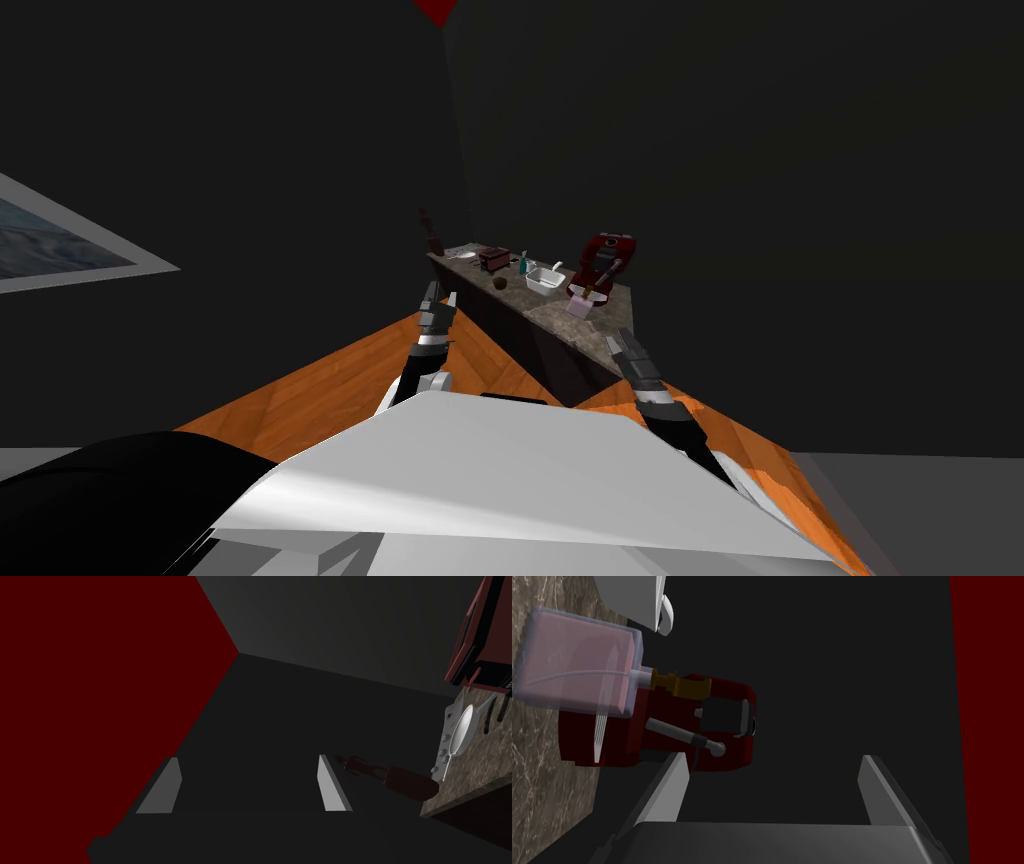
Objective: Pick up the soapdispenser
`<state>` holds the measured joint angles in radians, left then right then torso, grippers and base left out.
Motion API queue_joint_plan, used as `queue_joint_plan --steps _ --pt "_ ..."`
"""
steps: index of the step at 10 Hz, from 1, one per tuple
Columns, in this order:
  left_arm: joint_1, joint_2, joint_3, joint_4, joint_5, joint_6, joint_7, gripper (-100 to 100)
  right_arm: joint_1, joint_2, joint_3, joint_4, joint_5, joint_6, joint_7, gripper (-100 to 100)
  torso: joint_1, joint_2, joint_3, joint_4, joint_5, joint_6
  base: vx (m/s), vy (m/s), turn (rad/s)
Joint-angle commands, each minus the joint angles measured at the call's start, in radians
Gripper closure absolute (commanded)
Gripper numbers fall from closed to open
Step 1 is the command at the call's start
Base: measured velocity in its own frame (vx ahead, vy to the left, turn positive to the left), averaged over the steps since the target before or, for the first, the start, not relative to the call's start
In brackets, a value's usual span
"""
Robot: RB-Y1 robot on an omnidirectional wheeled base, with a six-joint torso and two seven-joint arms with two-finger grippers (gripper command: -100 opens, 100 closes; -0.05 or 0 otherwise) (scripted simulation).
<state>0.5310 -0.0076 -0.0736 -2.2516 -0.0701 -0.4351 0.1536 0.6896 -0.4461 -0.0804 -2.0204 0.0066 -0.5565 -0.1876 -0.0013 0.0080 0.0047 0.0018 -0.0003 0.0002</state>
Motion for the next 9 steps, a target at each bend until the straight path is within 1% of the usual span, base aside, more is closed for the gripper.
queue_joint_plan --steps 1,2,3,4,5,6,7,8,9 --pt "0.0 0.0 0.0 0.0 0.0 0.0 0.0 0 0.01 -0.04 0.004 0.017 0.013 0.003 0.0 -100 0.0 0.0 0.0 0.0 0.0 0.0 -0.099 -0.004 -0.008" --pt "0.0 0.0 0.0 0.0 0.0 0.0 0.0 0 0.029 -0.072 0.0 0.047 0.03 0.002 -0.007 -100 0.001 -0.001 0.0 0.0 0.0 0.0 -0.098 -0.003 0.001" --pt "0.0 0.0 0.0 0.0 0.0 0.0 0.0 0 0.029 -0.092 0.0 0.047 0.03 0.002 -0.007 -100 0.001 -0.001 -0.001 0.0 0.0 0.0 -0.073 -0.005 -0.003" --pt "0.0 0.0 0.0 0.0 0.0 0.0 0.0 0 0.048 -0.125 -0.004 0.077 0.047 0.002 -0.013 -100 0.001 -0.003 -0.001 0.0 0.0 0.0 -0.078 -0.01 0.007" --pt "0.0 0.0 0.0 0.0 0.0 0.0 0.0 0 0.048 -0.145 -0.004 0.077 0.047 0.002 -0.013 -100 0.0 -0.003 -0.001 0.0 0.0 0.0 -0.056 -0.009 0.001" --pt "0.0 0.0 0.0 0.0 0.0 0.0 0.0 0 0.066 -0.184 -0.006 0.108 0.064 0.0 -0.019 -100 0.001 -0.004 -0.002 -0.001 0.0 0.0 -0.06 -0.011 0.016" --pt "0.0 0.0 0.0 0.0 0.0 0.0 0.0 0 0.066 -0.2 -0.006 0.108 0.064 0.0 -0.019 -100 0.0 -0.004 -0.002 -0.001 0.0 0.0 -0.057 -0.01 0.005" --pt "0.0 0.0 0.0 0.0 0.0 0.0 0.0 0 0.083 -0.235 -0.007 0.139 0.081 -0.003 -0.025 -100 0.001 -0.004 -0.002 -0.001 0.0 0.0 -0.072 -0.013 0.023" --pt "0.0 0.0 0.0 0.0 0.0 0.0 0.0 0 0.083 -0.255 -0.007 0.139 0.081 -0.003 -0.025 -100 0.0 -0.003 -0.002 -0.001 0.0 0.0 -0.059 -0.01 0.01"
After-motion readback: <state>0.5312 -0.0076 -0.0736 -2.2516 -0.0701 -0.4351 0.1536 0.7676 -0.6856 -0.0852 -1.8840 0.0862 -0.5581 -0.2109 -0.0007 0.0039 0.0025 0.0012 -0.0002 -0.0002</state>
